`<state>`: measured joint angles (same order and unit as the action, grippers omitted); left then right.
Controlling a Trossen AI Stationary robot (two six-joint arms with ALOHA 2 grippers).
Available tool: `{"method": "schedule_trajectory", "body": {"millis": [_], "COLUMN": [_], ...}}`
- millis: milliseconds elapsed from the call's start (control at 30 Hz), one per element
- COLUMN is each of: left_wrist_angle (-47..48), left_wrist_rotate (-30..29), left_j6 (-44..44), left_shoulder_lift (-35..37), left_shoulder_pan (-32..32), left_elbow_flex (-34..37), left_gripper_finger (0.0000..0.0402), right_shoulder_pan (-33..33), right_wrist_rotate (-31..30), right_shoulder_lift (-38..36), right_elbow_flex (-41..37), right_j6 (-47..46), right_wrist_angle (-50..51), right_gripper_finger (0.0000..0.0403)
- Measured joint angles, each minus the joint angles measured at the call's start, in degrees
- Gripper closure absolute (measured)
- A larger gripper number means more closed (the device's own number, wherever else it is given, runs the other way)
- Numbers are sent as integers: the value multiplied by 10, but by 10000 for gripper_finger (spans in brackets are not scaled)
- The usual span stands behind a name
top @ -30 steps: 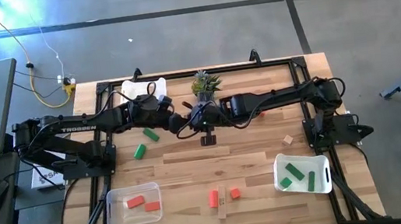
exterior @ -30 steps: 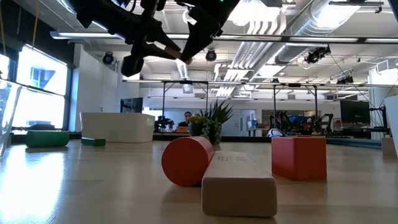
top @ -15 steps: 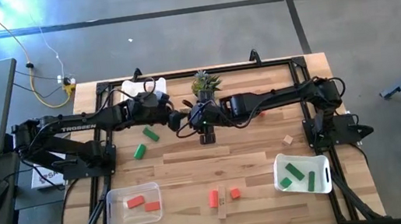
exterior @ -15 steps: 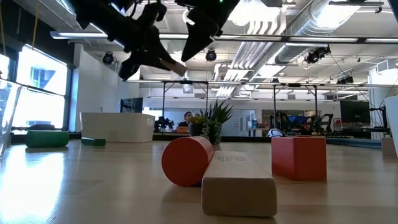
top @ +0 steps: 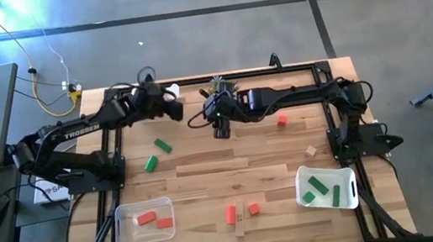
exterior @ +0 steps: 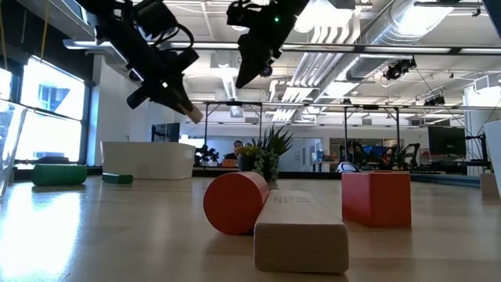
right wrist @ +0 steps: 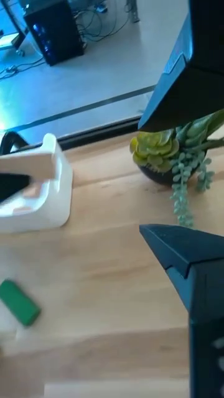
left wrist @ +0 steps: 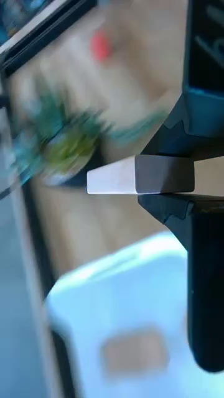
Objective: Sort & place blocks by color
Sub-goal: Put the brown block into the top white bin
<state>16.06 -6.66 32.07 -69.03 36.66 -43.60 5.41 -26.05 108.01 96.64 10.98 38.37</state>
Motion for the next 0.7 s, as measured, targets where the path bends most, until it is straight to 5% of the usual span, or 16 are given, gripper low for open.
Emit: {"method": "schedule_trajectory", "body": {"millis": [467,700], "left_wrist_angle": [129,157], "left_wrist_rotate": [-61,-59], "left_j6": [-74,-74], "left_shoulder_lift": [0,0], "left_shoulder_pan": [117,132], "left_elbow_flex": [0,0], "left_gripper_finger": [363,327], "right_shoulder_pan": [56,76], "right_wrist_rotate": [18,25], "right_shoulder_lift": [0,0], "right_elbow_flex": [0,0], "right_j6": [0,0], "right_wrist_angle": [0,0], "right_gripper_finger": [162,162]}}
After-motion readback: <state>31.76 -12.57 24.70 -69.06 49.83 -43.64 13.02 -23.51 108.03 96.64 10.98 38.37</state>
